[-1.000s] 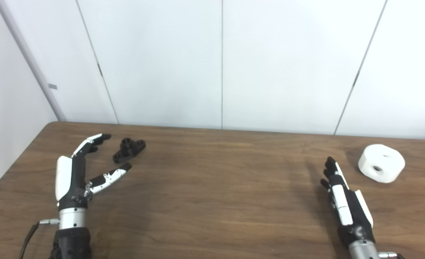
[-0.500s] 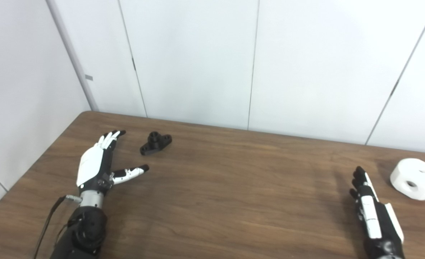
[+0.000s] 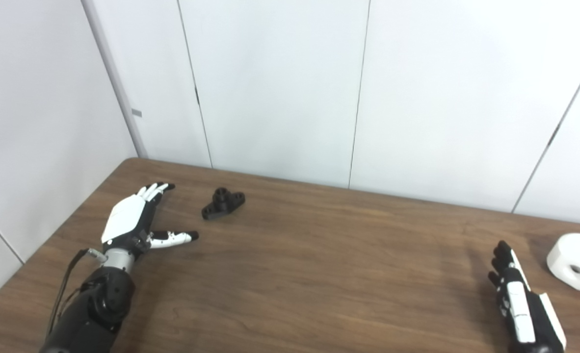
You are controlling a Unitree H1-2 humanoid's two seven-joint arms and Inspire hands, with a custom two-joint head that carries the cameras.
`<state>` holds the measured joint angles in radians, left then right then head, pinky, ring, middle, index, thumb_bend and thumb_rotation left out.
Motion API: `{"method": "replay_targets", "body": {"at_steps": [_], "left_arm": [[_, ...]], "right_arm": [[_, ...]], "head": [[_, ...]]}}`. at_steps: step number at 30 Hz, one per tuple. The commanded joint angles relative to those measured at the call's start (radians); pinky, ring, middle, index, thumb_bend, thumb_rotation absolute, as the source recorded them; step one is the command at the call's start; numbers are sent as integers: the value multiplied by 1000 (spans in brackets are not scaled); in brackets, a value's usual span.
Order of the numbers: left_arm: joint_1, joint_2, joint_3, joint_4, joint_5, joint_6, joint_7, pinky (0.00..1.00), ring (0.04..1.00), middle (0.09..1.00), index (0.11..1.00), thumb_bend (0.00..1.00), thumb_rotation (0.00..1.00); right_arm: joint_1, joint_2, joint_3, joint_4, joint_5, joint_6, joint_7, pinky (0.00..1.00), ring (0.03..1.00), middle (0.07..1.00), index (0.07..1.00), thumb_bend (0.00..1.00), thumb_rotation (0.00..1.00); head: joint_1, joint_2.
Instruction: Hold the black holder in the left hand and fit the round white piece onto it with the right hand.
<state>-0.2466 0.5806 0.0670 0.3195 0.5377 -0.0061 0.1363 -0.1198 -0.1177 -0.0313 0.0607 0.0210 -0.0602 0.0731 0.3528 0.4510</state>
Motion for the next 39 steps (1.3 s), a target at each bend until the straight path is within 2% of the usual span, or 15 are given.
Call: {"method": "replay_targets", "body": {"at_steps": [1, 11, 16, 25, 32, 39], "left_arm": [[-52, 42, -5, 5, 2, -5, -3, 1000, 992, 967, 881, 912, 373], [-99, 52, -33, 89, -18, -43, -18, 1000, 973, 930, 806, 905, 352], [-110, 59, -53, 105, -19, -39, -32, 1000, 974, 923, 801, 905, 371], [-158, 63, -99, 189, -30, -83, -36, 998, 962, 906, 777, 902, 372], [-188, 57, -122, 222, -46, -76, -68, 999, 962, 903, 773, 897, 393], [-229, 50, -152, 286, -37, -95, -63, 974, 952, 900, 768, 912, 449]], "right_arm": [[-5, 2, -5, -1, 19, -37, 5, 984, 1000, 1000, 1000, 379, 1000], [-6, 0, -9, -23, 35, -37, 14, 994, 1000, 1000, 1000, 373, 1000], [-3, -1, -8, -49, 46, -25, 16, 993, 1000, 1000, 1000, 388, 1000], [15, 4, -8, -117, 52, 20, 10, 1000, 1000, 1000, 1000, 353, 1000], [32, 0, -10, -161, 64, 35, 13, 1000, 1000, 1000, 1000, 351, 1000], [41, -4, -5, -196, 67, 51, 19, 1000, 1000, 1000, 1000, 360, 1000]], "head": [[1, 1], [-6, 9], [-7, 10], [-15, 19], [-20, 28], [-22, 31]]}}
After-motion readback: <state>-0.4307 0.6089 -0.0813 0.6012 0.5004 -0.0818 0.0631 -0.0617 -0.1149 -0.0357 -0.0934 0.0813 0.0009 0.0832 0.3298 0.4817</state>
